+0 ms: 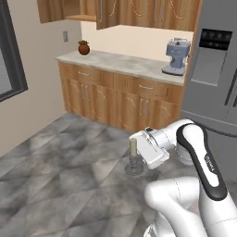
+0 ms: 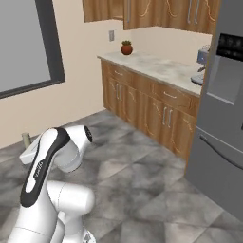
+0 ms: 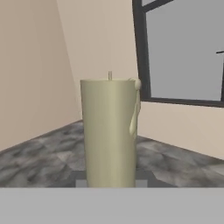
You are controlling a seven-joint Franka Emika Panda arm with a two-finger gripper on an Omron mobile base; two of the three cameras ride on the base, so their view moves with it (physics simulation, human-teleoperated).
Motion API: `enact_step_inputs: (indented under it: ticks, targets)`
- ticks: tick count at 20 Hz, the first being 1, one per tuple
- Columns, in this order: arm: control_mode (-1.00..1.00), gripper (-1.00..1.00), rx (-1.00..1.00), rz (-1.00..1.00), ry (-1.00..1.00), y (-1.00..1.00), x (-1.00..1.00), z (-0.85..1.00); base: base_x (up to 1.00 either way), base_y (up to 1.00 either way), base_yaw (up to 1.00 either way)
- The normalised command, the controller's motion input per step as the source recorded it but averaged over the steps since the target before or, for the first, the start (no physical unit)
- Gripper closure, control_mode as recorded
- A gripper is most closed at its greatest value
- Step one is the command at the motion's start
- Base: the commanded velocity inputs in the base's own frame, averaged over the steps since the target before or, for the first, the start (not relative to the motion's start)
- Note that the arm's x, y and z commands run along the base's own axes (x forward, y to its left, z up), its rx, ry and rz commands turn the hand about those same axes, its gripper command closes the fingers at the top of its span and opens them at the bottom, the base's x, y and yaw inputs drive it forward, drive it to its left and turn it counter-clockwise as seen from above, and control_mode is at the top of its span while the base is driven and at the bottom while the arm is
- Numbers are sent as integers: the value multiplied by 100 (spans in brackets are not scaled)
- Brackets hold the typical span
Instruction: Pick the candle and candle from the dining table and place them in the open cabinet. Close the cabinet after placing the objects.
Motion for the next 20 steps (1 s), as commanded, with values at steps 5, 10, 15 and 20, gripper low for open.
enact_step_inputs:
  ticks: [5,10,15,20]
  targets:
    - [100,100,0,0,0,0,0,0,66,26,-2]
    - [100,100,0,0,0,0,0,0,66,26,-2]
    - [100,100,0,0,0,0,0,0,66,27,-1]
    - [100,100,0,0,0,0,0,0,66,26,-2]
